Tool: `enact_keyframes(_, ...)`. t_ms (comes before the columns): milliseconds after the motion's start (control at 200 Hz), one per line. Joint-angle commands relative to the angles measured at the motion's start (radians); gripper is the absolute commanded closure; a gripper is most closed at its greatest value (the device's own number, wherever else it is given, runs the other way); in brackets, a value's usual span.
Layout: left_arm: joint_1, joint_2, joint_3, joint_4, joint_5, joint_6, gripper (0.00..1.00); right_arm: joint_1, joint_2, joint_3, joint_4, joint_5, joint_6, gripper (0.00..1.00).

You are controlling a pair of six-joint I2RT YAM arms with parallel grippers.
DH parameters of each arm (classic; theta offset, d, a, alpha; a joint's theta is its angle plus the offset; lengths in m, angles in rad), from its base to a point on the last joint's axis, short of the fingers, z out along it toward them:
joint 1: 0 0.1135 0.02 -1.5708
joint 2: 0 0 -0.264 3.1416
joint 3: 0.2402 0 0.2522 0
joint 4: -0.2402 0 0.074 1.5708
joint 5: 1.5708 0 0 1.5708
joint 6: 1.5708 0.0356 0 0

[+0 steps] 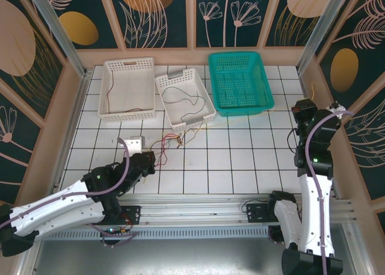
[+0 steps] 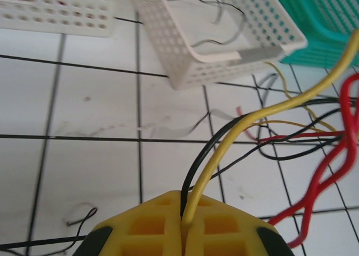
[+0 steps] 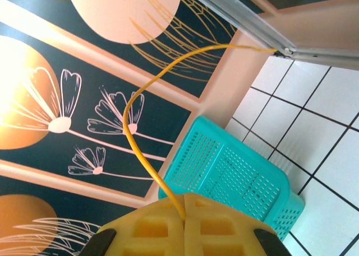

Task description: Untangle the cables

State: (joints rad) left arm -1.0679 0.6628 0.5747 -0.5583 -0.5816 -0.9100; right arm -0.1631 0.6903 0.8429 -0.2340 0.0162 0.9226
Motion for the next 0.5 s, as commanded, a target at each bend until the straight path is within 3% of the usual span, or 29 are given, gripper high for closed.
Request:
enact_keyframes(0, 0.001, -0.027, 0.048, -0.149, -0.162, -0.116, 1.0, -0.014, -0.015, 0.004, -0.017, 0.088, 0.013, 1.0)
enact_keyframes(495, 0.0, 0.003, 0.106, -0.362, -0.342, -0.316, 1.0, -0.023, -0.022, 0.012, -0.028, 0.066, 0.036, 1.0)
